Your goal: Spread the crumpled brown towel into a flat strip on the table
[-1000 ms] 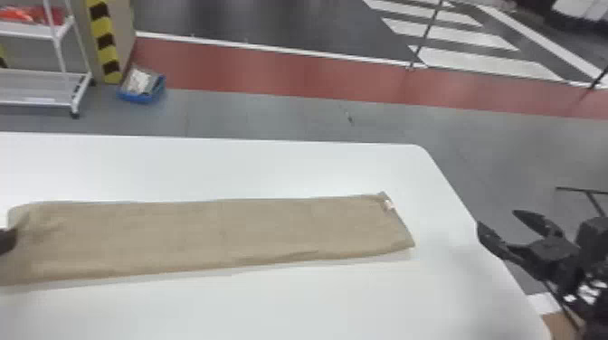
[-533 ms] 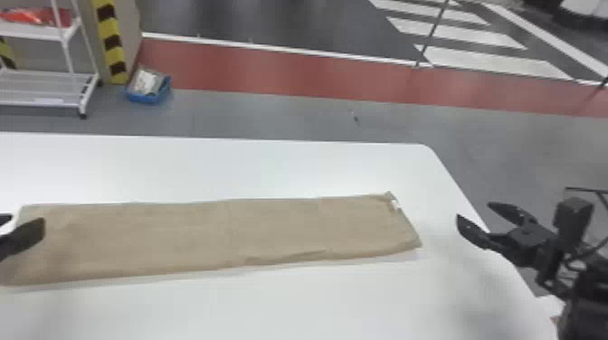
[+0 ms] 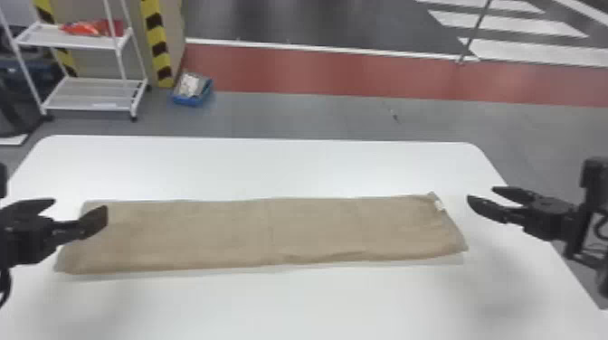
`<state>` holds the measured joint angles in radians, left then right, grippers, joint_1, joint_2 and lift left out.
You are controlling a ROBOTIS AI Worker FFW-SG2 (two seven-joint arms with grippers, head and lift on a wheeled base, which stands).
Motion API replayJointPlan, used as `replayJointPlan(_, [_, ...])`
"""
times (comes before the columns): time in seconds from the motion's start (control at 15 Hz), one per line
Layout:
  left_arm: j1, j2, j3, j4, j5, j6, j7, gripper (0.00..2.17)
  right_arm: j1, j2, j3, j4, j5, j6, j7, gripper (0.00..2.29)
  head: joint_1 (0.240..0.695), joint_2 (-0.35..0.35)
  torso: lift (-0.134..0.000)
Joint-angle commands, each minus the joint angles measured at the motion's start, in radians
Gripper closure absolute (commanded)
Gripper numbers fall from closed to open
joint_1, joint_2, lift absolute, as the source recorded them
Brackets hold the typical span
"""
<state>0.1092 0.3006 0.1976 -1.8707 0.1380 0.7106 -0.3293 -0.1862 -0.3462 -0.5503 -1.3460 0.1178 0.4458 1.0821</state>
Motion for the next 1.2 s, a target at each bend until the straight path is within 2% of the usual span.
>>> replayJointPlan(0.0, [-0.016,0.002,-0.003,0.015,0.006,0.000,-0.004,0.11,-0.007,-0.002,0.012,0.001,0.013,0.020,0.019,0.21,0.695,-0.127,-0.124])
replayJointPlan(0.13, [-0.032,0.003,-0.004,0.018,0.006,0.040,-0.011,0.11,-0.010,-0.002,0.010,0.001,0.016,0.020,0.028,0.29,0.695,-0.120,-0.124])
replayJointPlan(0.4, [-0.060,0.005,-0.001,0.012,-0.001,0.249,-0.016,0.11,-0.006,-0.007,0.009,0.001,0.037,0.026,0.047,0.29,0.695,-0.118,-0.124])
replayJointPlan(0.73, [-0.060,0.005,0.000,0.007,-0.011,0.258,-0.013,0.11,-0.013,-0.011,0.015,0.007,0.063,0.023,0.048,0.29,0.695,-0.117,-0.124])
replayJointPlan(1.13, [-0.069,0.003,-0.001,0.002,-0.009,0.252,-0.016,0.11,-0.021,-0.022,0.024,0.041,0.062,0.032,0.078,0.29,0.695,-0.117,-0.124])
